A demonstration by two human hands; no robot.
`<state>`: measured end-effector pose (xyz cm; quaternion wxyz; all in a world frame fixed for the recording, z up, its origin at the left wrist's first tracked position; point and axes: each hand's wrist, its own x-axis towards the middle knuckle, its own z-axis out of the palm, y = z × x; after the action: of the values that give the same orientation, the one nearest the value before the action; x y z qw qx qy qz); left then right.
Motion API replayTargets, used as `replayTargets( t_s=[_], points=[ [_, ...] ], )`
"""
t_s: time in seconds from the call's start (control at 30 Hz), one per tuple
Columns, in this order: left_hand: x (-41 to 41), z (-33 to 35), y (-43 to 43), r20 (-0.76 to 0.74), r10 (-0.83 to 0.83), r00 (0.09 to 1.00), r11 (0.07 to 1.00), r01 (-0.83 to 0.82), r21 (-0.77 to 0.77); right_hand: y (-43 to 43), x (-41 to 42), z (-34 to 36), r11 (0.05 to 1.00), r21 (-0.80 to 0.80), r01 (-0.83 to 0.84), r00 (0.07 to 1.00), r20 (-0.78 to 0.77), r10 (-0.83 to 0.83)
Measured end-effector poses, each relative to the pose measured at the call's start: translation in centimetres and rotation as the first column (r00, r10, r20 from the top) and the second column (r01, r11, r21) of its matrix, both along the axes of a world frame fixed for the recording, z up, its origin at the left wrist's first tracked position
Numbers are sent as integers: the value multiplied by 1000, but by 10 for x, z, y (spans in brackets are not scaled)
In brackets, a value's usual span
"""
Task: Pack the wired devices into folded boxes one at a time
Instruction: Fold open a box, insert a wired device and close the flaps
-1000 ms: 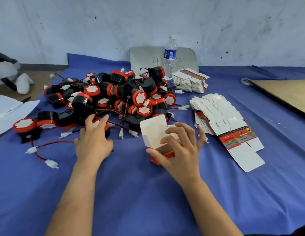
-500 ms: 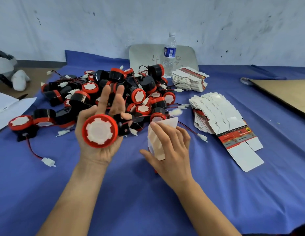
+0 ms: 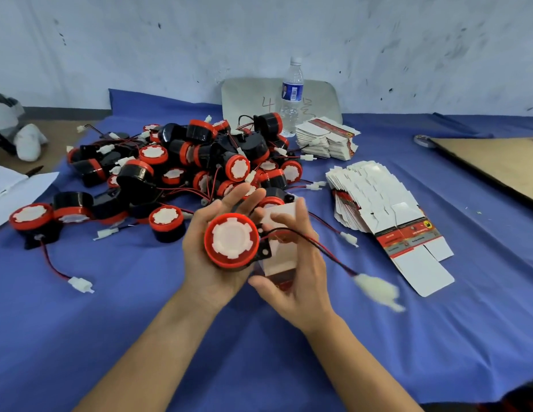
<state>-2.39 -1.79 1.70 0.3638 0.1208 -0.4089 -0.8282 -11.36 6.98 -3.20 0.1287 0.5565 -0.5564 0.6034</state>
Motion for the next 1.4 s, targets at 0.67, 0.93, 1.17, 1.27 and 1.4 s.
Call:
replayTargets(
  t_s=[0.67, 0.93, 1.17, 1.27, 1.4],
  points=[
    [-9, -36, -14, 417, -81, 905, 648, 366, -668, 6, -9, 2, 968, -126, 218, 856, 500, -127],
    [-16, -51, -10, 496, 153, 855, 549, 344, -762, 8, -12, 5, 957, 71, 281, 845, 455, -282],
    [-19, -54, -9, 493, 269, 827, 535, 297, -791, 7, -9, 8, 896, 207, 393, 838, 319, -442],
    [-21, -56, -11, 491, 287, 823, 528, 292, -797, 7, -9, 8, 853, 288, 435, 845, 196, -497],
    [-21, -59, -14, 496, 303, 814, 539, 283, -793, 4, -12, 3, 829, 367, 423, 886, 26, -464]
  ],
)
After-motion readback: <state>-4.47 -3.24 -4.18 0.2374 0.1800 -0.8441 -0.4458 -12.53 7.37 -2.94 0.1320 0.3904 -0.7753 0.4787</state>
